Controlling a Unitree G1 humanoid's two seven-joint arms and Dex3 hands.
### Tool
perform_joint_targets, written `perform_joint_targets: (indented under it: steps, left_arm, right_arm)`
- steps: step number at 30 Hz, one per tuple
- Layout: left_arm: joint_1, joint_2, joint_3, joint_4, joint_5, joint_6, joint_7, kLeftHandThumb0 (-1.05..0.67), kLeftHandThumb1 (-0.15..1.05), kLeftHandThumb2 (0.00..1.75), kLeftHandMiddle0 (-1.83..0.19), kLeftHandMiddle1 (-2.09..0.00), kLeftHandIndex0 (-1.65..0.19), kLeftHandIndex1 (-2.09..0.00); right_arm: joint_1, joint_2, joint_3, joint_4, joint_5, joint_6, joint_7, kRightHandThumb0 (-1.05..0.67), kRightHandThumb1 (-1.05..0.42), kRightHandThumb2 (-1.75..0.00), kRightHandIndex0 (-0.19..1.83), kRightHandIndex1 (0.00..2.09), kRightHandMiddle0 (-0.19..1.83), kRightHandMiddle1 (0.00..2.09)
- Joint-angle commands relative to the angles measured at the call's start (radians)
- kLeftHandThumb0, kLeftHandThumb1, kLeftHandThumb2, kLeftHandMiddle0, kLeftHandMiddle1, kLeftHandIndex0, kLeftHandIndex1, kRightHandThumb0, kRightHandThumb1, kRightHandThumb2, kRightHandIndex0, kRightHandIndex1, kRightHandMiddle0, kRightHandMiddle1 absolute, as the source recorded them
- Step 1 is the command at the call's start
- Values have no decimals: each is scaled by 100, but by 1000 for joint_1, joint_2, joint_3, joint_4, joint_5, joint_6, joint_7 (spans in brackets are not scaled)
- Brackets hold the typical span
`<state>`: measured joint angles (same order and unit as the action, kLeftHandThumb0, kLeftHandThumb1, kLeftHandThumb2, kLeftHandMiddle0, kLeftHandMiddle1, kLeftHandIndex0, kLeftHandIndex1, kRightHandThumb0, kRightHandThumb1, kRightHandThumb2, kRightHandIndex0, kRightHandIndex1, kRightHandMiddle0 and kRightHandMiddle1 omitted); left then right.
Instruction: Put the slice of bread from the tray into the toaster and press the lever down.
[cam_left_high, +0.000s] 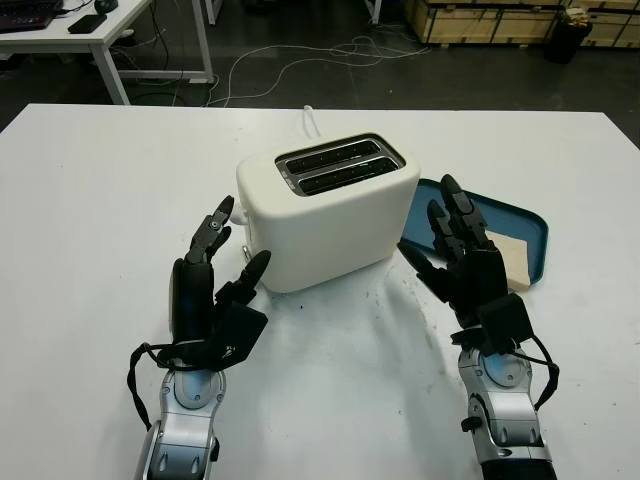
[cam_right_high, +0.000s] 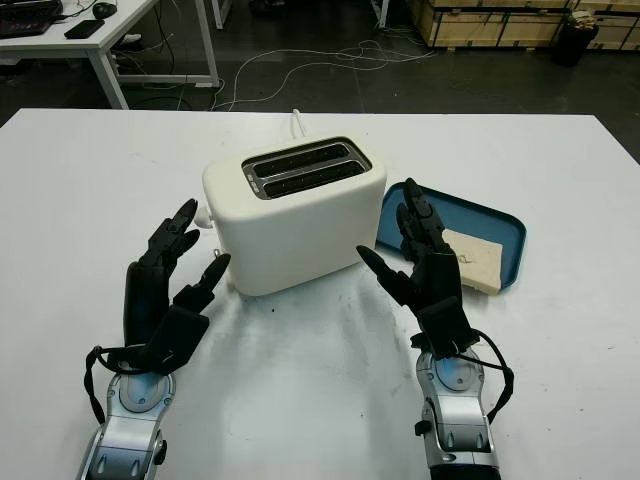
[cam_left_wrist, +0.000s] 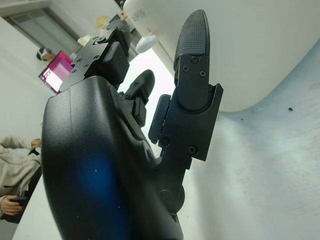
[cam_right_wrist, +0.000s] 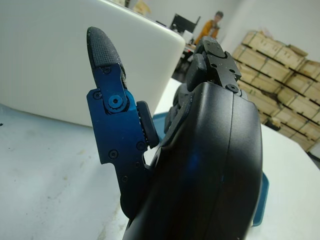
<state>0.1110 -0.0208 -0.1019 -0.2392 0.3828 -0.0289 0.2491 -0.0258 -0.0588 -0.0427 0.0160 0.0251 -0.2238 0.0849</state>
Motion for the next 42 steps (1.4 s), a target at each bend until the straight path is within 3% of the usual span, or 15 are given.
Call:
perform_joint_targets:
  steps: [1, 17, 24, 26, 31, 35, 42]
  left_arm:
    - [11, -6, -3, -22, 10, -2, 12, -64, 92, 34, -30, -51, -40, -2]
    - [-15, -17, -16, 6, 2, -6, 13, -64, 92, 33, -30, -50, -40, -1]
    - [-9, -9, -13, 11, 9, -23, 29, -64, 92, 34, -31, -51, -41, -1]
    - [-9, -11, -14, 11, 10, -18, 30, -64, 92, 34, -31, -51, -41, -1]
    - [-13, -16, -17, 14, 4, -16, 30, -64, 92, 34, -31, -51, -41, -1]
    - [-13, -15, -17, 13, 8, -18, 35, -64, 92, 34, -31, -50, -41, -1]
    - [-13, -12, -9, 21, -3, -36, 39, -65, 92, 33, -31, -51, -41, -1]
  right_arm:
    - [10, -6, -4, -13, 4, -17, 2, -59, -91, 0, 12, 1, 14, 1]
    - [11, -52, -26, -14, 16, -12, 29, -56, -90, 0, 13, 0, 17, 1]
    - [36, -149, -87, -23, -55, -109, 24, -58, -89, 0, 21, 3, 23, 3]
    - [46, -185, -104, -33, -101, -124, 11, -60, -89, 0, 22, 3, 25, 3]
    - [44, -304, -140, 43, -384, -234, -166, -56, -81, 0, 31, 5, 32, 4]
    - [33, -422, -120, 140, -623, -217, -324, -57, -81, -1, 31, 3, 33, 3]
    - [-36, -535, -14, 356, -822, -148, -474, -56, -76, 0, 33, 2, 37, 2]
